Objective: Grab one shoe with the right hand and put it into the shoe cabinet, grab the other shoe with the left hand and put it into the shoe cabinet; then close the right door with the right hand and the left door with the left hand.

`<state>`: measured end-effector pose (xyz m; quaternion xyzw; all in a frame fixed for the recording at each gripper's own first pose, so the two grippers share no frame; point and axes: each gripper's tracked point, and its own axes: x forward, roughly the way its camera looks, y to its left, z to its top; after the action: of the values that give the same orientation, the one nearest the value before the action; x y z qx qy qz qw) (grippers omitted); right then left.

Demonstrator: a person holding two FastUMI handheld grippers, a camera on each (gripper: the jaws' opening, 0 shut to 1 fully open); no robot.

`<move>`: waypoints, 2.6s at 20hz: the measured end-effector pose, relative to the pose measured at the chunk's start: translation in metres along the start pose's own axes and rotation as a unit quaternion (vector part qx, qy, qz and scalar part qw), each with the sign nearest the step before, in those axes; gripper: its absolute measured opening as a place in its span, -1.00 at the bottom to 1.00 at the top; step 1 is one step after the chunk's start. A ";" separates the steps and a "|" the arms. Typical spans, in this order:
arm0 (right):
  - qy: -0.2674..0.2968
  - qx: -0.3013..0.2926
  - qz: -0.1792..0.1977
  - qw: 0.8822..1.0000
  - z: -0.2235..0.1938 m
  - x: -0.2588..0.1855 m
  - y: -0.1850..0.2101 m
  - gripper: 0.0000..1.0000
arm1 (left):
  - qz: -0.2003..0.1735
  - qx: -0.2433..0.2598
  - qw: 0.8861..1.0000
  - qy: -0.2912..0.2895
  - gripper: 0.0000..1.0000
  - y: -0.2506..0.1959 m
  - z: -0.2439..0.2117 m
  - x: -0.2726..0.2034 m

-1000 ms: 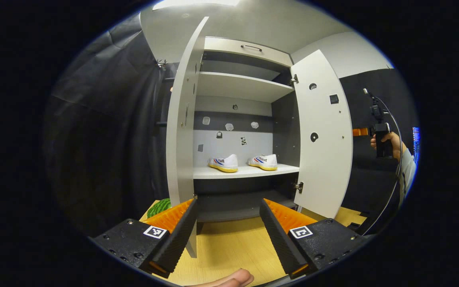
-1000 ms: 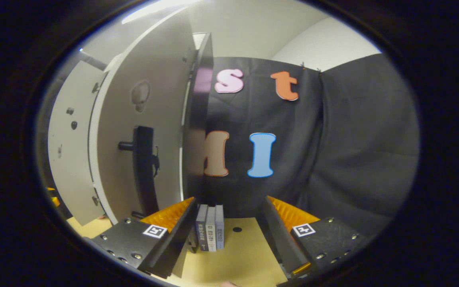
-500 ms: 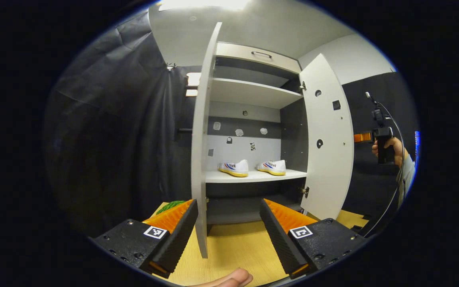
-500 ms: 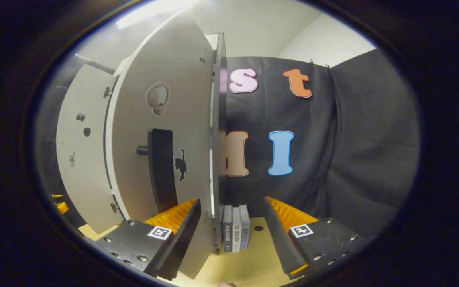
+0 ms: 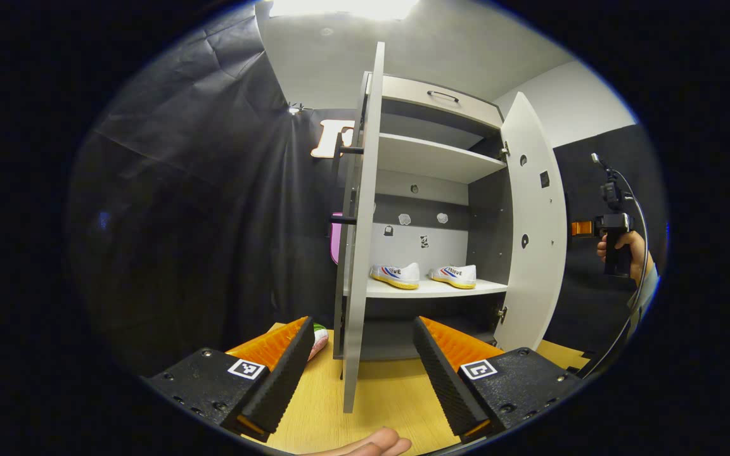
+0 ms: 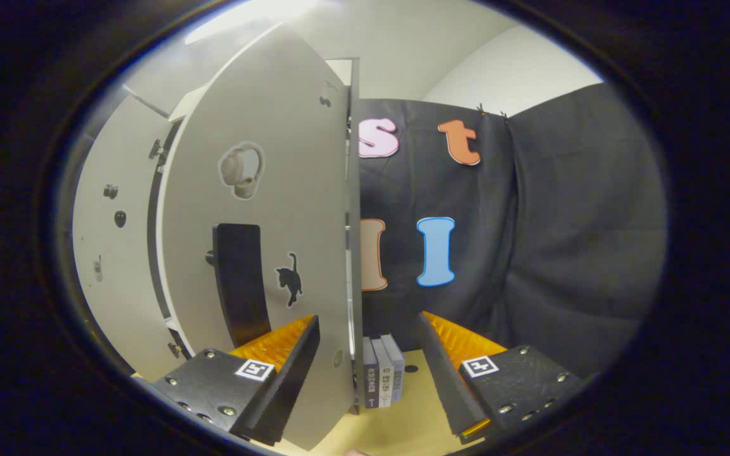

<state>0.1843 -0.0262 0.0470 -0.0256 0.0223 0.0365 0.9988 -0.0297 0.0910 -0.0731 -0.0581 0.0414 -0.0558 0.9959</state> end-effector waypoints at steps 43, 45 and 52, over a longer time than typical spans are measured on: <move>-0.063 -0.003 0.133 0.989 -0.076 -0.194 0.152 0.96 | 0.004 0.015 1.000 0.009 0.63 0.027 0.108 0.107; -0.064 0.004 0.128 0.990 -0.077 -0.192 0.143 0.96 | -0.004 0.024 1.000 0.011 0.74 0.001 0.106 0.121; -0.049 0.009 0.072 0.996 -0.086 -0.181 0.099 0.96 | -0.075 0.008 0.995 0.072 0.81 -0.118 0.057 0.143</move>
<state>-0.0066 0.0545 -0.0348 -0.0134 -0.0242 0.1089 0.9937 0.1048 -0.0359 -0.0133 -0.0494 0.1085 -0.1345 0.9837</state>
